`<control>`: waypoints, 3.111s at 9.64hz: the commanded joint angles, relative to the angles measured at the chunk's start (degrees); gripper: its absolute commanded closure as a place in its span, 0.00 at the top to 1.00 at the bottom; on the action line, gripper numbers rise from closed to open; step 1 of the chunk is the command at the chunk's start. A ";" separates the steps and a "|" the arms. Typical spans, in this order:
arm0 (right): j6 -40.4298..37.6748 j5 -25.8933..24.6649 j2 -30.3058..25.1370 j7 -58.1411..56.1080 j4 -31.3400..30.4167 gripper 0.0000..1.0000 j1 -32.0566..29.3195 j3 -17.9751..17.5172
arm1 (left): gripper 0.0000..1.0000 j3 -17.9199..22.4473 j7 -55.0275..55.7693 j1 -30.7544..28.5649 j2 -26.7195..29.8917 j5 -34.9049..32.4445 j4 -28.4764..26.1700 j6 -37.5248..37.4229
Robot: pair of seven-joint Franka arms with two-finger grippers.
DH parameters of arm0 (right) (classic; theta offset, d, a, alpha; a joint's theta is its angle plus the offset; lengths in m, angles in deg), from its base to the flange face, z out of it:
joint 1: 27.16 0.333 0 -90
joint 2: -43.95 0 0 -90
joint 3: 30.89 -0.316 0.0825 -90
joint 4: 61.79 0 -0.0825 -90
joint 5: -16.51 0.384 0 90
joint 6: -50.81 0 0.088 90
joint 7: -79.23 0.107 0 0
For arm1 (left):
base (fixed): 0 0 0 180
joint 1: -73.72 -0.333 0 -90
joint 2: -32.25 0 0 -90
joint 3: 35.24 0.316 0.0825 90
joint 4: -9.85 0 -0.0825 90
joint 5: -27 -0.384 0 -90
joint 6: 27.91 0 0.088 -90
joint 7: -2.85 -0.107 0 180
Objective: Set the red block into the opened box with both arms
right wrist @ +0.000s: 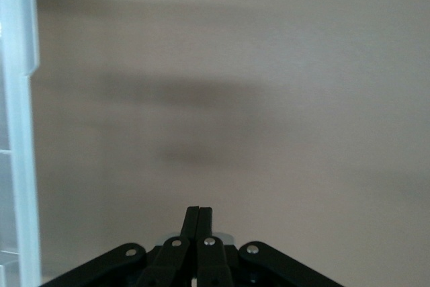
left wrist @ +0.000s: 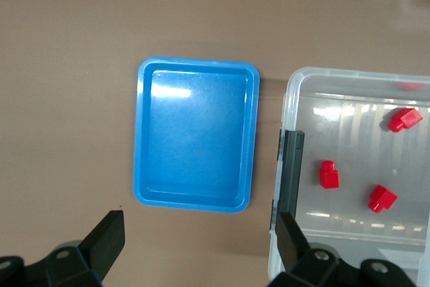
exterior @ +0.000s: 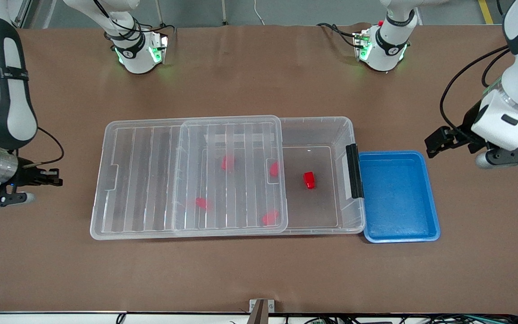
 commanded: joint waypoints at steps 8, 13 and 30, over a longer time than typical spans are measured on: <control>0.60 7.29 0.66 0.29 -2.38 0.00 1.87 -3.96 | 1.00 10.72 -9.13 2.82 10.34 6.81 -8.89 -6.77; 0.51 7.83 0.92 5.64 -1.68 0.00 1.61 -7.65 | 1.00 10.72 -9.13 2.65 9.99 6.81 -9.15 -5.01; 1.22 7.39 3.38 23.50 2.19 0.00 4.07 -17.24 | 1.00 10.72 -12.03 1.42 10.16 6.81 -9.06 -5.71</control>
